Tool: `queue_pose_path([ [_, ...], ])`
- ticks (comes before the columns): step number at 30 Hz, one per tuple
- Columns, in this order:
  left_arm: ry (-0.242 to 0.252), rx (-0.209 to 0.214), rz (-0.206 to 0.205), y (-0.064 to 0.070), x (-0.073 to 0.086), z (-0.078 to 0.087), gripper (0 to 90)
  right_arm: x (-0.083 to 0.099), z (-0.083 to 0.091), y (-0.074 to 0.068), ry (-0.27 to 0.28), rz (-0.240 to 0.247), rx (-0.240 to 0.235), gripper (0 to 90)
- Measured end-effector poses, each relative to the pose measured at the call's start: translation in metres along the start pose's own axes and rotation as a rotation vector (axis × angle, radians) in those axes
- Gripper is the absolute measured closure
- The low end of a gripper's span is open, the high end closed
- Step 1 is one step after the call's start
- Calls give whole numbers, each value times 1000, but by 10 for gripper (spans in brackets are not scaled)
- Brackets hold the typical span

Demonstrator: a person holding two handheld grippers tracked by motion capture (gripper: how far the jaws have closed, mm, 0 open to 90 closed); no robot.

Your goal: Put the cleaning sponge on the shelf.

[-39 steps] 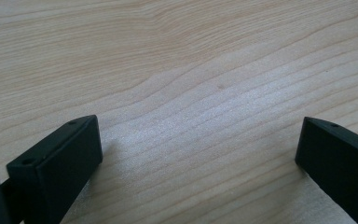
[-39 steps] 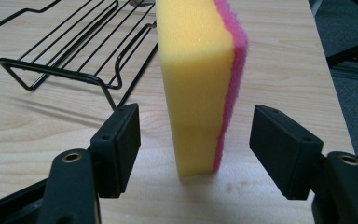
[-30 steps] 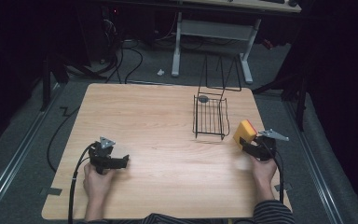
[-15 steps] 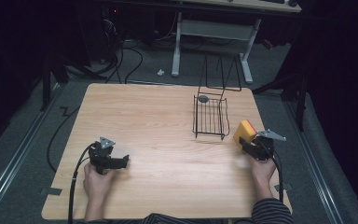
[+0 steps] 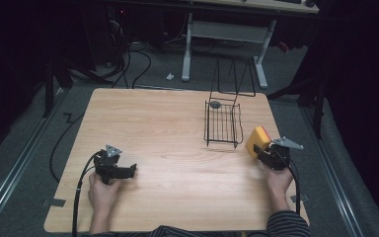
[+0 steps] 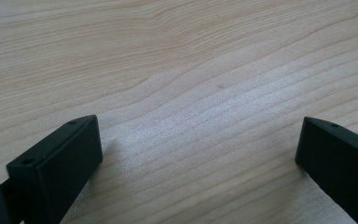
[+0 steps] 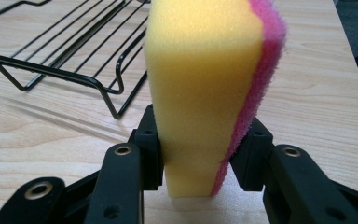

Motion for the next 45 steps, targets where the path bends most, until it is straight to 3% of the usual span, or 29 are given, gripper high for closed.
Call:
queue_pose_path([
  [19,-1,1,0,0,0,0,9,-1,31,-8,38,30,-59,612],
  [23,-1,1,0,0,0,0,8,-3,45,-14,54,47,-70,612],
  [45,-1,1,0,0,0,0,9,-13,62,-38,86,119,-128,612],
])
Point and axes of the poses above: each handheld gripper's, and its own axes: z roughly backward along the jaws, x roughly out of its underside, y roughly to its right, the point moved 5 cm from there along -z, roughly forward along the jaws, and after that the axes turned 1 degree about -x, right-handed, at the moved point
